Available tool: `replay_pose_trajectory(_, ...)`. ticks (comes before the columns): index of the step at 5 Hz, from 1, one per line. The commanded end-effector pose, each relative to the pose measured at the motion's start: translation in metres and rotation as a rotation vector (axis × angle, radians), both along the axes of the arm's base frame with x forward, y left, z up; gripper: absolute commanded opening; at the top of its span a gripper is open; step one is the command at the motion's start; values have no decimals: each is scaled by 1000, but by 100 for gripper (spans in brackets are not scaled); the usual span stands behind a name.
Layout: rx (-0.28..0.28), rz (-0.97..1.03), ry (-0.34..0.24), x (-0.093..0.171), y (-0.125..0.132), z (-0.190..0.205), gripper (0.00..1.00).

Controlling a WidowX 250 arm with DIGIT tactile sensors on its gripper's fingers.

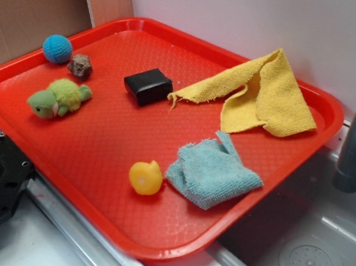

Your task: Grab the green sponge.

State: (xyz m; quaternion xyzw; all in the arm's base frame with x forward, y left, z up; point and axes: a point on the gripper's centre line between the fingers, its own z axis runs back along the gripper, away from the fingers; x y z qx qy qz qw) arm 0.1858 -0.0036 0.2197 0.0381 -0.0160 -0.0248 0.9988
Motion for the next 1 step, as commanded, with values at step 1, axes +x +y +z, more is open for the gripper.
replay_pose_trajectory(1,-39,16,-13,8,20,16,0)
